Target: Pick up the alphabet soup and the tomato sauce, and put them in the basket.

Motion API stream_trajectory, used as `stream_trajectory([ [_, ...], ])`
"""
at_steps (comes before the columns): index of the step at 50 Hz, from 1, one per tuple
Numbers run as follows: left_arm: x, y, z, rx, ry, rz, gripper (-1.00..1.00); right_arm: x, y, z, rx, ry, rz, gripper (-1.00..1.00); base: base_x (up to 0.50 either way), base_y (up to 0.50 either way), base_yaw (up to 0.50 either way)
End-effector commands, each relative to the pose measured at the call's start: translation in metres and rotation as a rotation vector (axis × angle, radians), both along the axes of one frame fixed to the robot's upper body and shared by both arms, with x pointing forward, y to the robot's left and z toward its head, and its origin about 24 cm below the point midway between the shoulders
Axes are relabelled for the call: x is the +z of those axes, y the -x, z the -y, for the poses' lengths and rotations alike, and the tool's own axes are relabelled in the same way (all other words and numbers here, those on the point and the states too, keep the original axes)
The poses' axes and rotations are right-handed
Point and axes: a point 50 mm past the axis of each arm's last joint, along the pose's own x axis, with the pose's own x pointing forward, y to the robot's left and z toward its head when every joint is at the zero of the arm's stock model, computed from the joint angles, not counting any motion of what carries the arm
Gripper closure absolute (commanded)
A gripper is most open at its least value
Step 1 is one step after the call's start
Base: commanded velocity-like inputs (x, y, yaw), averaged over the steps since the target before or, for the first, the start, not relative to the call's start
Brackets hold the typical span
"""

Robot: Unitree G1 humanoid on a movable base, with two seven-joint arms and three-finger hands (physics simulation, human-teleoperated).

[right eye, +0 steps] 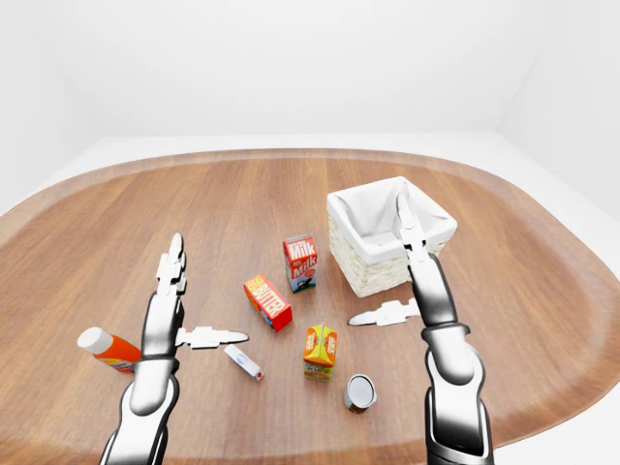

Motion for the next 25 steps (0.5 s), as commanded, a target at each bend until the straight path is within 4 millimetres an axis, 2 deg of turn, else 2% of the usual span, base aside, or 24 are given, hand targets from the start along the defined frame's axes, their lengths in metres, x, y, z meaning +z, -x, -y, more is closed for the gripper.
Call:
stream_trajectory([
  [1, 0.001, 0.001, -0.001, 0.004, 0.012, 0.003, -1.0, -0.011, 0.005, 0.001, -0.001, -0.02, -0.046, -1.0, 0.0, 0.0, 0.0],
  [5, 0.0, 0.001, -0.001, 0.004, 0.012, 0.001, -1.0, -0.011, 0.008, 0.001, 0.001, -0.022, -0.05, -1.0, 0.0, 0.0, 0.0],
  [14, 0.001, 0.001, -0.001, 0.004, 0.013, 0.003, -1.0, -0.031, 0.01, 0.004, -0.02, -0.047, -0.132, -1.0, 0.0, 0.0, 0.0],
  [25, 0.002, 0.0, -0.002, 0.004, 0.016, 0.007, -1.0, -0.043, 0.017, 0.002, -0.024, -0.058, -0.183, -1.0, 0.0, 0.0, 0.0],
])
